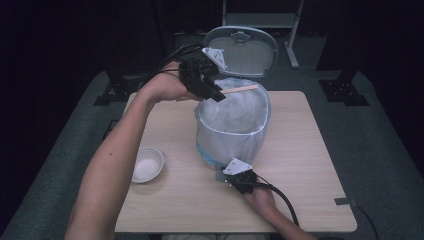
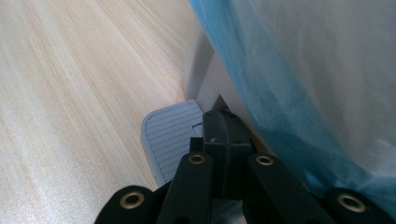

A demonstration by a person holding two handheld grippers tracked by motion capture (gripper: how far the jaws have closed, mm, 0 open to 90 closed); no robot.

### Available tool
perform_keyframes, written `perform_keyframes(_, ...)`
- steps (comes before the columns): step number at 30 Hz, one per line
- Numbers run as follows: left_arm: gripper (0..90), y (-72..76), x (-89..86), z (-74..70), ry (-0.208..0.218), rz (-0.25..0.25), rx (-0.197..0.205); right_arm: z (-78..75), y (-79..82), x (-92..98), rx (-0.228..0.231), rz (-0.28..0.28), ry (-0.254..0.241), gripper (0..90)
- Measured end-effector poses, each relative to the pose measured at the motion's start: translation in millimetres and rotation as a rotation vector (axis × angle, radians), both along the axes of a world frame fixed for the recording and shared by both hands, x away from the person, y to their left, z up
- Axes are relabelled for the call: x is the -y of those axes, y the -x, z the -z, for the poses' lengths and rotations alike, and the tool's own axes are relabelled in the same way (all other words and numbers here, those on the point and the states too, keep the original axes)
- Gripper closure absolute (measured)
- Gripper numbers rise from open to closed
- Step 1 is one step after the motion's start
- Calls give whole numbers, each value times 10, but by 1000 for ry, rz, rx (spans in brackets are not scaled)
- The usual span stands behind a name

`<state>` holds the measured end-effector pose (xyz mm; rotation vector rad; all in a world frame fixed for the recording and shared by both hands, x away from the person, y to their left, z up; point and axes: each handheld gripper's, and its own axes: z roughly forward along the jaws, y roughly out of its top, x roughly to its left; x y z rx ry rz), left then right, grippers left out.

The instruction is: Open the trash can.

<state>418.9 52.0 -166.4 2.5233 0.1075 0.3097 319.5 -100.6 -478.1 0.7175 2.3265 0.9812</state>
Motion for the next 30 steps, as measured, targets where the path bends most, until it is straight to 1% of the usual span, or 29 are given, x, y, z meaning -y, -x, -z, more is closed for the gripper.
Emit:
perform_keyframes(4,796,-19,55,12,-8,2,-1,0,1,0,0,0,0,899)
perform_keyframes(6,796,-29,78,25,-22,-1,3,0,0,0,0,0,0,899)
perform_keyframes(9,796,-45,102,37,-20,-6,-4,0,0,0,0,0,0,899)
perform_keyframes(11,796,-56,114,45,-26,-14,-1,0,0,0,0,0,0,899)
perform_keyframes(14,796,-60,133,59,-18,-7,-3,0,0,0,0,0,0,899)
perform_keyframes(16,796,-70,149,76,-25,-9,-4,0,0,1,0,0,0,899)
perform_keyframes(22,796,-124,197,140,-43,-8,-20,0,0,1,0,-1,0,899)
perform_keyframes(27,796,-185,248,215,-63,-8,-46,0,0,2,0,-1,0,899)
perform_keyframes(30,796,-215,273,249,-68,-15,-50,0,-1,2,0,-1,-1,899)
